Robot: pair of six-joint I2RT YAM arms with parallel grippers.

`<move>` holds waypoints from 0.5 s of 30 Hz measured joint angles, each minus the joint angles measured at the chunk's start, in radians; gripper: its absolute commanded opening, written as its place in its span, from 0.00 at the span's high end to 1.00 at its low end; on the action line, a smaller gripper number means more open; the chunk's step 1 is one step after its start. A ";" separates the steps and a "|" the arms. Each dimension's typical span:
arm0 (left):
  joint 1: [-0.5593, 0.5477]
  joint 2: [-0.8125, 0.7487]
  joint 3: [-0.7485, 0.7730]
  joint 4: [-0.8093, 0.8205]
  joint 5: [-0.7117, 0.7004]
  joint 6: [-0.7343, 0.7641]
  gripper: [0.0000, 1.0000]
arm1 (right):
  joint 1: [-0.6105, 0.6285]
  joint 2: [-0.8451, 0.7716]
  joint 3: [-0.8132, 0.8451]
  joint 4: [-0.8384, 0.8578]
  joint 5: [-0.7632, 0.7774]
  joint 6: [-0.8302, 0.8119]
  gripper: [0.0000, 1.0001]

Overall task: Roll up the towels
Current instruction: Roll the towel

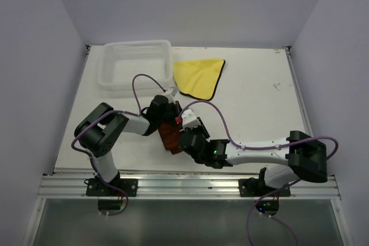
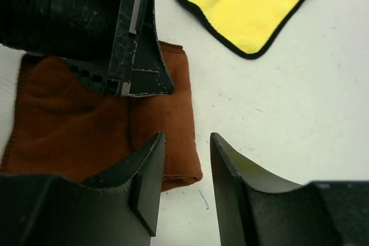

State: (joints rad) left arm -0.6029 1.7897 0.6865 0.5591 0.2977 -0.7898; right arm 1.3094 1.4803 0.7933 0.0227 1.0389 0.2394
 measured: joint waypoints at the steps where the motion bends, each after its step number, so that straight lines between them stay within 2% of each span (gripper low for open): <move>1: 0.000 0.000 -0.002 0.002 -0.001 0.000 1.00 | -0.010 -0.034 -0.002 -0.015 -0.025 0.021 0.58; 5: 0.000 0.000 -0.012 0.018 -0.007 -0.001 1.00 | -0.108 -0.174 -0.044 -0.035 -0.198 0.137 0.54; 8: 0.000 -0.001 -0.018 0.028 -0.012 -0.003 1.00 | -0.266 -0.268 -0.101 -0.031 -0.385 0.243 0.45; 11: 0.000 -0.004 -0.024 0.035 -0.018 -0.003 1.00 | -0.405 -0.280 -0.121 -0.031 -0.540 0.334 0.42; 15: 0.000 -0.010 -0.030 0.035 -0.026 -0.003 1.00 | -0.457 -0.234 -0.122 -0.029 -0.694 0.421 0.38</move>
State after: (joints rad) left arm -0.6033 1.7802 0.6567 0.5945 0.2718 -0.7933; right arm 0.8524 1.2465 0.6712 -0.0067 0.3450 0.6605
